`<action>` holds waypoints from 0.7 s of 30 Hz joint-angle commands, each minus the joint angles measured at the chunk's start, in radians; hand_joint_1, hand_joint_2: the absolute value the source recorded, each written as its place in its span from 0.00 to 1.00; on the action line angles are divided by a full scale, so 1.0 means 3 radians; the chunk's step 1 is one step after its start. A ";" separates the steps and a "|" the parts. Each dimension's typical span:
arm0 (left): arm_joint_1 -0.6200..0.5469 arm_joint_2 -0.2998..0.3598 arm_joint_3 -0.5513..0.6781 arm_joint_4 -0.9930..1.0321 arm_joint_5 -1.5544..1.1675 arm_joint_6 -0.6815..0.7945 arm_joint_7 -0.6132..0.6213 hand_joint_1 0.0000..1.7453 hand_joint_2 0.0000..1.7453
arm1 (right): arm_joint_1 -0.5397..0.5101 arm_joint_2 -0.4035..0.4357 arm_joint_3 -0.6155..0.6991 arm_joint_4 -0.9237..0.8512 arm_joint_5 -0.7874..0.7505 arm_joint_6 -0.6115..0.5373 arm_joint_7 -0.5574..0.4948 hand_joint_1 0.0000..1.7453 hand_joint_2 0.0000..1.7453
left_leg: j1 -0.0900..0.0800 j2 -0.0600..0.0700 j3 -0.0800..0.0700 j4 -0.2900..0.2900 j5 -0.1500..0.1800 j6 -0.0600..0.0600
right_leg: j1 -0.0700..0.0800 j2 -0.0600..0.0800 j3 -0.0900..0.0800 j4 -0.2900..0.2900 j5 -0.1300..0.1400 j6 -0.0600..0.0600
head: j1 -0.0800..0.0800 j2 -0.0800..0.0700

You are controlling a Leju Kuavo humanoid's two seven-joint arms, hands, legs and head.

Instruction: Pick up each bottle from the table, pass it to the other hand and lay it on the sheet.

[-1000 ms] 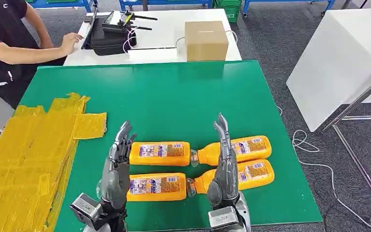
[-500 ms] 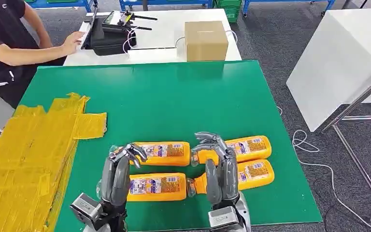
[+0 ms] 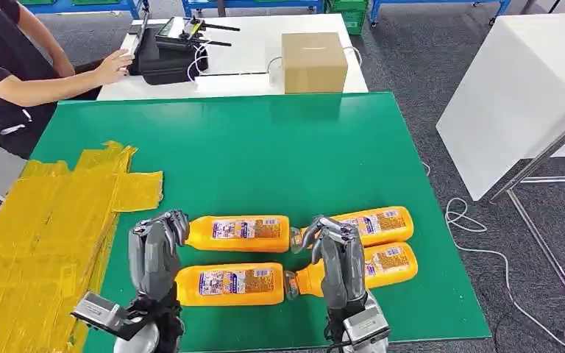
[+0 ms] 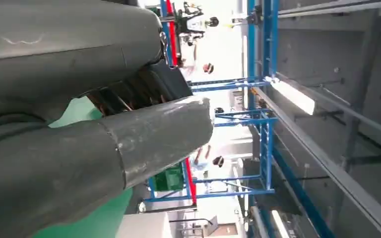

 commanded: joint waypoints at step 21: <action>-0.0193 -0.0027 0.0509 0.0530 0.0182 -0.0280 -0.0010 0.00 0.00 | -0.0443 -0.0185 0.0313 0.1153 0.1396 -0.0068 0.0813 0.00 1.00 | 0.0002 0.0002 0.0009 -0.0008 0.0000 -0.0002 | 0.0003 0.0001 0.0009 -0.0008 0.0001 0.0002 | 0.0000 0.0000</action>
